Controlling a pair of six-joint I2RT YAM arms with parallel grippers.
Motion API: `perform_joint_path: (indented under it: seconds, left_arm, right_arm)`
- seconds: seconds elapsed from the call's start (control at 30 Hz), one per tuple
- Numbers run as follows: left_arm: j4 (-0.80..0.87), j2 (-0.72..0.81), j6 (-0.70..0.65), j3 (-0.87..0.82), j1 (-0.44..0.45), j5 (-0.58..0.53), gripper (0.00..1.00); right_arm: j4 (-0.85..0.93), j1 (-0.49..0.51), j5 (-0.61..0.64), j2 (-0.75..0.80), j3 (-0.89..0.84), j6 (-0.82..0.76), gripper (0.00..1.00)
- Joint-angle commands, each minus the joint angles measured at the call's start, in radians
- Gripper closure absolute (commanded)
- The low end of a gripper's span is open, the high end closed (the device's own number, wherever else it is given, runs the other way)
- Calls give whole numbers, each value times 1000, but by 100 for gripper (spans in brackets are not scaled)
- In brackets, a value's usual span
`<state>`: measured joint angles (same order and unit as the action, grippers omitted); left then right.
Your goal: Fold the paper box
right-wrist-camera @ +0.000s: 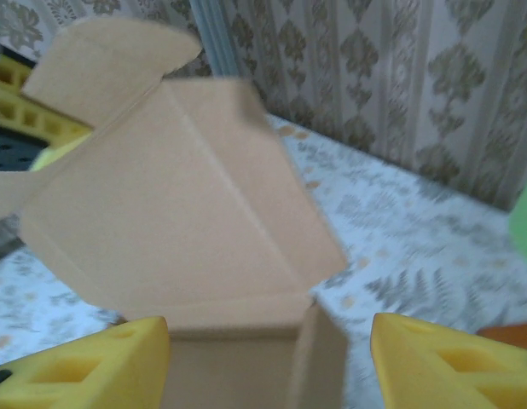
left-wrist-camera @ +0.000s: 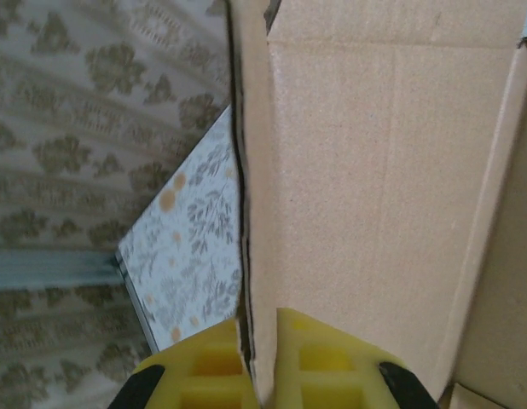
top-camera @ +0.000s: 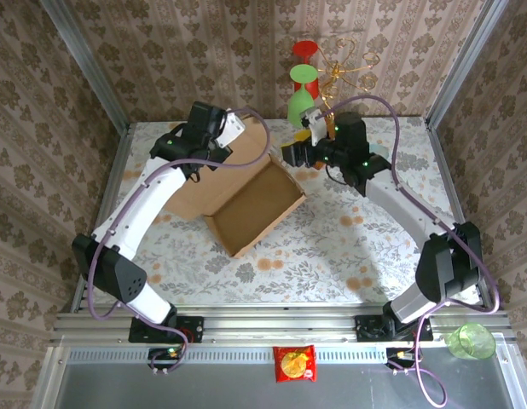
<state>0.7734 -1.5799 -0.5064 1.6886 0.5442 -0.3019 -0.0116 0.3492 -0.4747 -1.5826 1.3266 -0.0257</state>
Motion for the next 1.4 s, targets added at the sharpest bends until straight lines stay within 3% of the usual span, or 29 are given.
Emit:
perform_joint_path:
  seconds: [0.0,0.4,0.7,0.8,0.83,0.87,0.93,1.0,1.13,1.37]
  left_arm:
    - [-9,-5,-163,48,12,64,100]
    - [56,-41,-263,95,39,168,100]
    - [58,-65,-278,122,42,173,100]
    - [49,-65,-251,127,43,183,100]
    - [44,-65,-232,131,43,181,100]
    - [35,-64,-208,133,43,175,92]
    - [1,-52,-140,131,36,132,64]
    - [-13,-29,-30,131,10,105,51]
    - [-1,75,224,51,-125,220,46]
    - [-155,390,486,-402,-324,318,45]
  right_arm:
    - [-19,-18,-124,-84,112,-237,34]
    - [123,1,-193,-221,279,-348,36]
    - [191,28,-158,-245,326,-361,74]
    - [208,38,-138,-244,323,-375,94]
    - [209,40,-129,-242,321,-378,100]
    - [202,40,-121,-240,311,-375,100]
    - [161,38,-100,-223,274,-365,100]
    - [109,32,-83,-199,227,-347,100]
    - [47,2,-90,-170,163,-302,100]
    - [12,-37,-110,-148,90,-267,100]
